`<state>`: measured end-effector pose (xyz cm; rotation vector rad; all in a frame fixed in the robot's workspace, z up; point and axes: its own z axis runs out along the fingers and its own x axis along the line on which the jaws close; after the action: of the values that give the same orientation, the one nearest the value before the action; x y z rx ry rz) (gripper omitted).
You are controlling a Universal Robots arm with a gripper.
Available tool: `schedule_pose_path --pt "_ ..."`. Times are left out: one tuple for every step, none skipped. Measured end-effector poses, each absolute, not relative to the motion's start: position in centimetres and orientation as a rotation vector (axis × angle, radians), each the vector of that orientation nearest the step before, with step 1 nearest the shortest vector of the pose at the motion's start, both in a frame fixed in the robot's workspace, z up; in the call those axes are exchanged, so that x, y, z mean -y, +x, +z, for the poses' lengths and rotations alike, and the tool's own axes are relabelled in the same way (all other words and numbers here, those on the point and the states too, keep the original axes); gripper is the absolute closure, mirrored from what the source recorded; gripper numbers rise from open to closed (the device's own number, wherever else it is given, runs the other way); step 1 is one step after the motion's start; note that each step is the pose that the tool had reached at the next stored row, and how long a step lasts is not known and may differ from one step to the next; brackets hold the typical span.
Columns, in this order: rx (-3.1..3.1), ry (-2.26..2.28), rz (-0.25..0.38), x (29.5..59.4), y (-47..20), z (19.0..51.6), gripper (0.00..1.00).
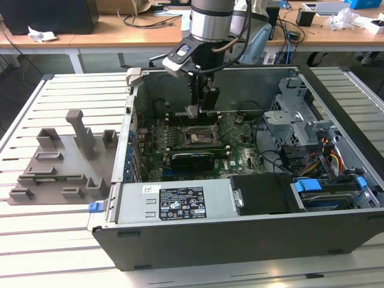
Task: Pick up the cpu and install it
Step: 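Place the cpu into insertion slot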
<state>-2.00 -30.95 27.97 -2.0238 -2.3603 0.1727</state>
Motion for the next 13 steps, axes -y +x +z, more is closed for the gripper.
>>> schedule_pose_path --pt "2.327 -2.06 0.174 30.95 -2.0 27.96 0.45" --pt "2.318 -2.071 0.174 30.95 -2.0 27.95 0.45" --pt "2.302 -2.088 0.175 30.95 -2.0 27.95 0.45" --pt "2.275 -2.116 0.176 30.95 -2.0 27.93 0.45" --pt "2.251 -2.141 0.176 30.95 -2.0 27.91 0.45" --pt "2.234 -2.157 0.175 30.95 -2.0 27.91 0.45" --pt "2.234 -2.157 0.175 30.95 -2.0 27.91 0.45" --pt "2.234 -2.158 0.175 30.95 -2.0 27.91 0.45" --pt "2.233 -2.158 0.175 30.95 -2.0 27.91 0.45" --pt "2.236 -2.16 0.171 30.95 -2.0 27.91 0.45" --pt "2.247 -2.172 0.148 30.95 -2.0 27.89 0.45" --pt "2.258 -2.184 0.126 30.95 -2.0 27.87 0.45" --pt "2.262 -2.189 0.117 30.95 -2.0 27.86 0.45"
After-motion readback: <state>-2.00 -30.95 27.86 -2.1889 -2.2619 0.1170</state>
